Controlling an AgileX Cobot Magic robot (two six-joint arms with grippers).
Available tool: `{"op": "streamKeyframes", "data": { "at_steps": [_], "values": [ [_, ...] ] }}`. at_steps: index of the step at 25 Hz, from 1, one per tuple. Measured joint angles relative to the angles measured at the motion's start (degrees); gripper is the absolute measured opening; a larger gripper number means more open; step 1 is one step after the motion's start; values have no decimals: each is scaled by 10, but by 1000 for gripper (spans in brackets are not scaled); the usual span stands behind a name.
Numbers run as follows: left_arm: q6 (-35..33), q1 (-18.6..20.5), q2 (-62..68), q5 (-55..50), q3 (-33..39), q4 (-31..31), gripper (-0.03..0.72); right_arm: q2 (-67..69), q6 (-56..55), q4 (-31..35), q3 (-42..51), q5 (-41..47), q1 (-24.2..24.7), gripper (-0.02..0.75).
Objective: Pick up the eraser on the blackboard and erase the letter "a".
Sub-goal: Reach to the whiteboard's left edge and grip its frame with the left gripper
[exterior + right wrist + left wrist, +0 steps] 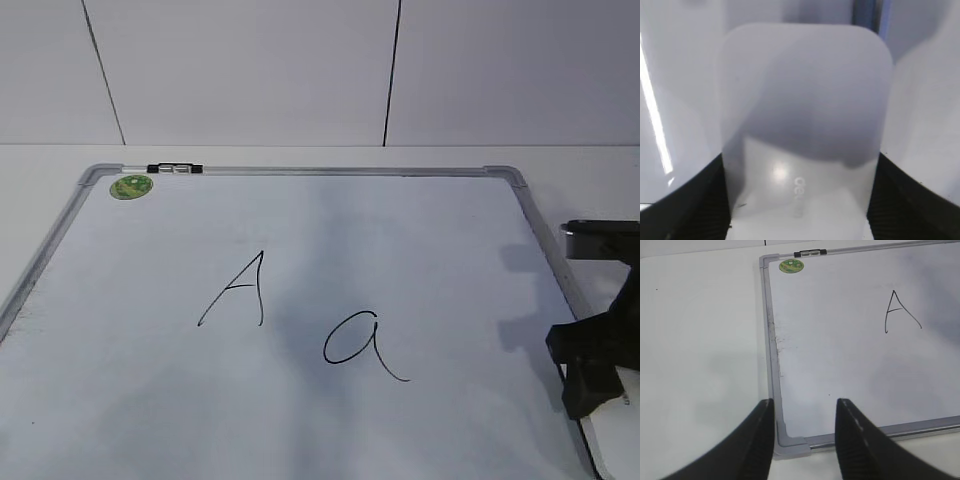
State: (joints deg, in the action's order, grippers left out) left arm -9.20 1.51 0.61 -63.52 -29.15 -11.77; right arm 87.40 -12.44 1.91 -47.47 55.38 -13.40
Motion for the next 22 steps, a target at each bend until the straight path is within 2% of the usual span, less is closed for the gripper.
{"op": "streamKeyframes", "data": {
  "at_steps": [22],
  "values": [
    [0, 0, 0, 0, 0, 0, 307, -7, 0, 11, -9, 98, 0, 559]
  ]
}}
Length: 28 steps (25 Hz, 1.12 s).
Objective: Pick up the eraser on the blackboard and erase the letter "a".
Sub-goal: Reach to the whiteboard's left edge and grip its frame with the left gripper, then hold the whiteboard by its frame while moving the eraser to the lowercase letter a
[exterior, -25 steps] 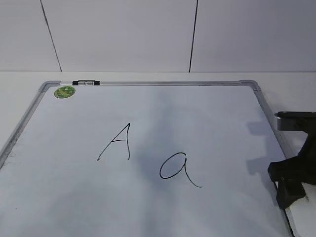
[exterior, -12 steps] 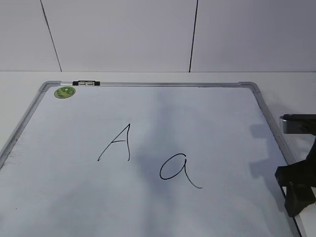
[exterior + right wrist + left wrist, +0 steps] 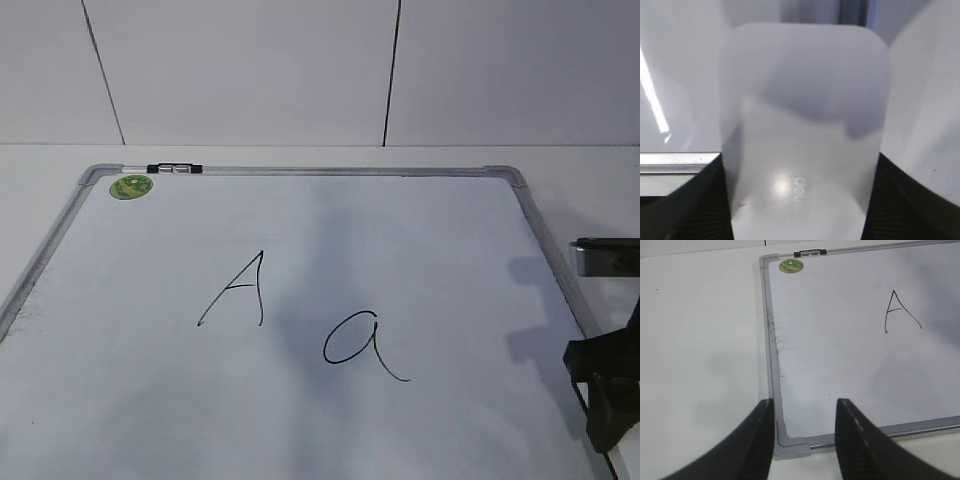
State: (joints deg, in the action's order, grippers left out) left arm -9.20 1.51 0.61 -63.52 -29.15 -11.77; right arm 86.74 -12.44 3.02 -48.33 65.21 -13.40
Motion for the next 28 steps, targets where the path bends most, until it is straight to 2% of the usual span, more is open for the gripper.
{"op": "streamKeyframes", "data": {
  "at_steps": [11, 19, 28],
  "values": [
    [0, 0, 0, 0, 0, -8, 250, -73, 1, 6, -68, 37, 0, 559],
    [0, 0, 67, 6, 0, -14, 295, -107, 11, 5, -69, 44, 0, 559],
    [1, 0, 193, 76, -15, -22, 316, -123, 29, 5, -69, 46, 0, 559]
  ]
}}
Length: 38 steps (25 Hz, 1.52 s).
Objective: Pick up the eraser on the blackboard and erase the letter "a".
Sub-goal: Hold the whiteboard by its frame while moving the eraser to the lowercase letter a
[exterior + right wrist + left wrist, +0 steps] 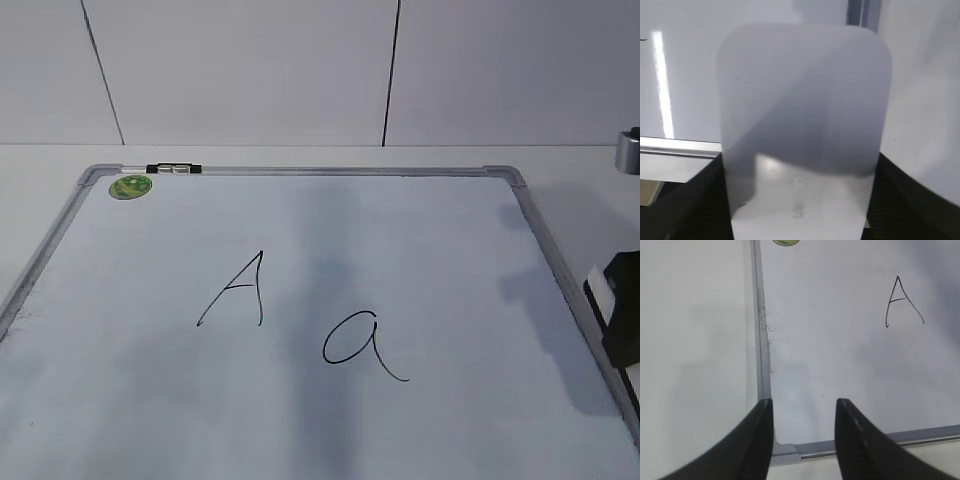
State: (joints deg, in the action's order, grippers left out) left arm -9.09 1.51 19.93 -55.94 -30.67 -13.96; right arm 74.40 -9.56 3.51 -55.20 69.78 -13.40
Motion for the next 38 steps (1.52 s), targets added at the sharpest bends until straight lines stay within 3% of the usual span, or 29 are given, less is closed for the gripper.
{"op": "streamKeyframes", "data": {
  "at_steps": [10, 16, 25, 38],
  "values": [
    [2, 0, 229, 17, -48, -3, 356, 0, 13, 0, 0, 1, 0, 559],
    [2, 0, 394, 18, -133, -2, 400, 0, 17, 0, 0, 1, 0, 559],
    [3, 0, 597, 26, -273, 45, 403, 0, 17, 0, 0, 1, 0, 559],
    [-7, 0, 816, 16, -372, 48, 300, 0, 18, 0, 0, 1, 0, 559]
  ]
}}
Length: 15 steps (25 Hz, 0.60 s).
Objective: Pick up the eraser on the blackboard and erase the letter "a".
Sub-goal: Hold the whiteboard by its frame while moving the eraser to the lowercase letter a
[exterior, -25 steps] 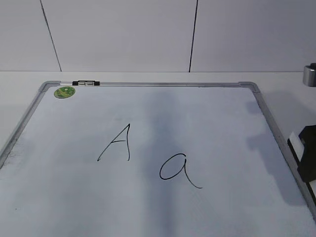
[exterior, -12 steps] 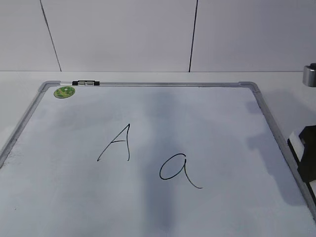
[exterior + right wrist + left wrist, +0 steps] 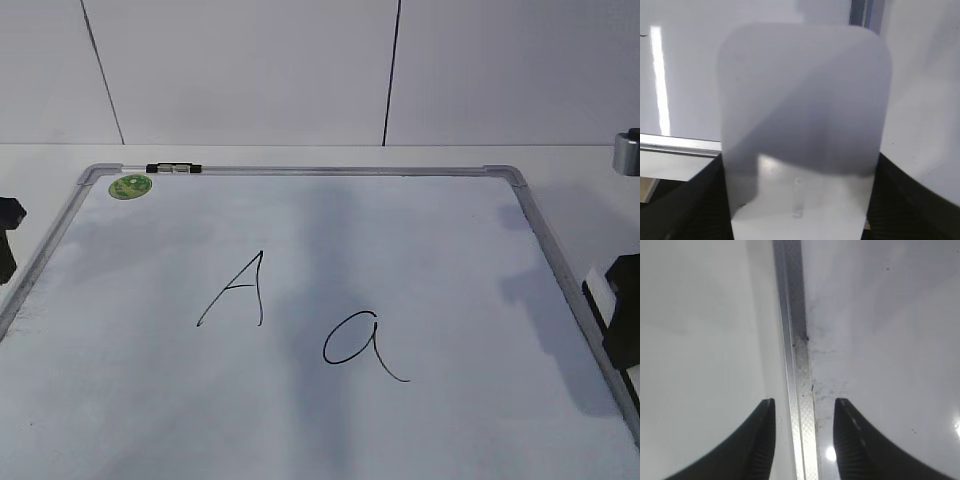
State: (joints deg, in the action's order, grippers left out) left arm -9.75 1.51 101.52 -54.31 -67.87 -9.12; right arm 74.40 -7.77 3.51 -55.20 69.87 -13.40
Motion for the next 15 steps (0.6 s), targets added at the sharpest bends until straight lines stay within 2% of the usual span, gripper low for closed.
{"op": "streamKeyframes", "data": {
  "at_steps": [3, 15],
  "values": [
    [-3, 0, 26, 0, -15, 0, 267, 0, 0, 0, 0, 0, 0, 559],
    [-6, 0, 78, 1, -43, 0, 228, 0, 1, 0, 0, 0, 0, 559]
  ]
}}
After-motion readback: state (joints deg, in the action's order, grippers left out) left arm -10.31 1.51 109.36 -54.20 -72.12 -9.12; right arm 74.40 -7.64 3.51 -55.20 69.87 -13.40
